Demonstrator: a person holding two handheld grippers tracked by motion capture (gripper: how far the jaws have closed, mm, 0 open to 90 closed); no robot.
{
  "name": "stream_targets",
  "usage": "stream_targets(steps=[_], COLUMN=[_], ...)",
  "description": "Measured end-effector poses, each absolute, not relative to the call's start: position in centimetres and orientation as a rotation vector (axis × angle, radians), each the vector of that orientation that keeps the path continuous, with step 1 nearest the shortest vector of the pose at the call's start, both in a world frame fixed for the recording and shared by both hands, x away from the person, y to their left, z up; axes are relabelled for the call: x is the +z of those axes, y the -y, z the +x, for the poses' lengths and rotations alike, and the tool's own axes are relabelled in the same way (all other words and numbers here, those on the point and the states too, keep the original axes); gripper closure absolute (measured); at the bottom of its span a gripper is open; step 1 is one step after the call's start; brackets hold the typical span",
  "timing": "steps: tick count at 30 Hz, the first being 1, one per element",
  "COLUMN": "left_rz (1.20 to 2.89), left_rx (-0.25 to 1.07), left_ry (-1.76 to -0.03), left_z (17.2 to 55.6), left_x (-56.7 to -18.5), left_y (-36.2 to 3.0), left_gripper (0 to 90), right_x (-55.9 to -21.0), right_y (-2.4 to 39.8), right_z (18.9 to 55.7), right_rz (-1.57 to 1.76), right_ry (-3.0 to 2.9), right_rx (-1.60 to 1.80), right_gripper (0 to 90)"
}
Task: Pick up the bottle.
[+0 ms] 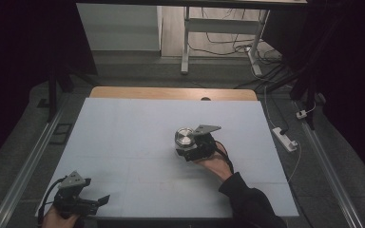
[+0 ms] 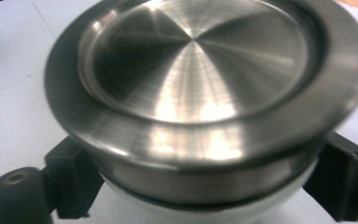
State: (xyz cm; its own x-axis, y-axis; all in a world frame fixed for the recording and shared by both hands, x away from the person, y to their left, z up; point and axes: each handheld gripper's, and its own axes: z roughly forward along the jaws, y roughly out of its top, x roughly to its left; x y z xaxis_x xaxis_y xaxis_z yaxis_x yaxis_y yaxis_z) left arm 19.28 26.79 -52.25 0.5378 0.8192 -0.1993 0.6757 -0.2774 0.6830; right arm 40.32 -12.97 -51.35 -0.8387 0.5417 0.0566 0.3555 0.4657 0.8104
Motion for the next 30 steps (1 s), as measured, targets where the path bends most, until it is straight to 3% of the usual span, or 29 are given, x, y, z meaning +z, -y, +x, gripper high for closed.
stream_targets(steps=[30], left_rz=[2.037], left_rx=[0.247], left_ry=[-1.198], left_z=[19.2], left_x=[-52.2], left_y=[-26.8], left_gripper=[1.5], right_x=[-49.3], right_y=[13.1], right_z=[38.5], right_rz=[0.708], right_ry=[-2.526], right_rx=[1.320], right_gripper=[14.5])
